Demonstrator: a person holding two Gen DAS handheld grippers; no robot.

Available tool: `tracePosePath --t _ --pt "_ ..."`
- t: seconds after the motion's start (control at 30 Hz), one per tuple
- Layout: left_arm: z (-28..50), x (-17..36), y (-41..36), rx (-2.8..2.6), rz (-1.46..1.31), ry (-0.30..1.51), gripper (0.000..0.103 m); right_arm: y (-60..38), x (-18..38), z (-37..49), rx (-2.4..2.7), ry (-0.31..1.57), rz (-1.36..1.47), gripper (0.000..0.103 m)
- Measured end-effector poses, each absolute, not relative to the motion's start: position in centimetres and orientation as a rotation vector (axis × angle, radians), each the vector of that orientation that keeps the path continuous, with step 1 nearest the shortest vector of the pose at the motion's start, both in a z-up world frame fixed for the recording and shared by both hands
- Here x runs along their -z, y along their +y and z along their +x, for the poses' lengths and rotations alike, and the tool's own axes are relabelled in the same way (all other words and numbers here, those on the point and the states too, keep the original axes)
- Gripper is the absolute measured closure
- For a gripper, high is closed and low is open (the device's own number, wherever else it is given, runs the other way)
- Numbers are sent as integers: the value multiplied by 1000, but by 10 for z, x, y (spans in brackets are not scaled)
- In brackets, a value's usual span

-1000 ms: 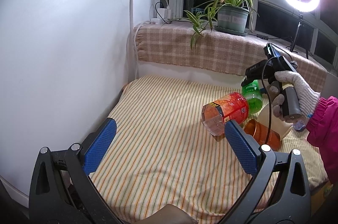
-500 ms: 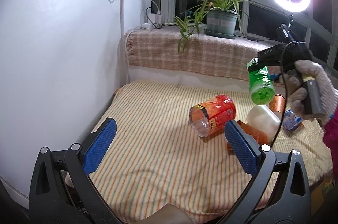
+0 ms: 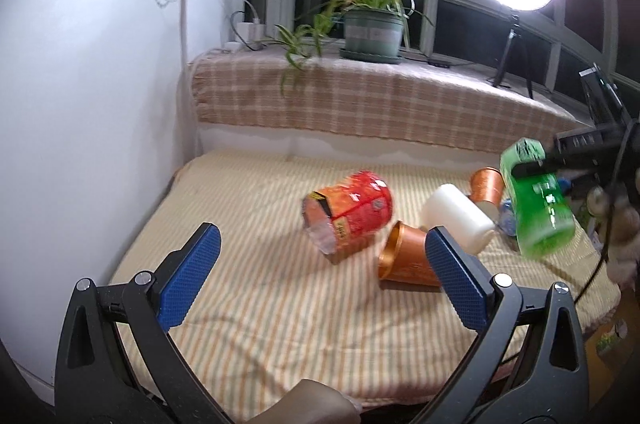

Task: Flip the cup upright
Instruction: 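Lift the green tea bottle off the bedspread with the right gripper, then close the left gripper on the green bottle while the right gripper releases it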

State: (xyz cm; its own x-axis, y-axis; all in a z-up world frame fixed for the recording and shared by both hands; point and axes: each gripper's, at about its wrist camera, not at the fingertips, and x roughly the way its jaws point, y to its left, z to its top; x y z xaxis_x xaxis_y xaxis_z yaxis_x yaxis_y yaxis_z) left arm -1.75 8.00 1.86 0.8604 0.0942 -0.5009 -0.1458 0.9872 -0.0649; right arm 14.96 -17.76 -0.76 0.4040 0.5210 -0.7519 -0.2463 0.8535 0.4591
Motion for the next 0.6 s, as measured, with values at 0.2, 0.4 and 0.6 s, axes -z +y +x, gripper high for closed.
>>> tracePosePath --t 0.2,0.4,0.6 --pt "-11 -13 62 -59 -113 545 0 -201 43 126 -468 1125 299 45" --pt "-6 -6 47 -13 -113 581 0 -208 75 117 -461 1193 304 45" --pt "-5 -2 37 5 -116 599 0 -205 87 119 -448 1213 293 45"
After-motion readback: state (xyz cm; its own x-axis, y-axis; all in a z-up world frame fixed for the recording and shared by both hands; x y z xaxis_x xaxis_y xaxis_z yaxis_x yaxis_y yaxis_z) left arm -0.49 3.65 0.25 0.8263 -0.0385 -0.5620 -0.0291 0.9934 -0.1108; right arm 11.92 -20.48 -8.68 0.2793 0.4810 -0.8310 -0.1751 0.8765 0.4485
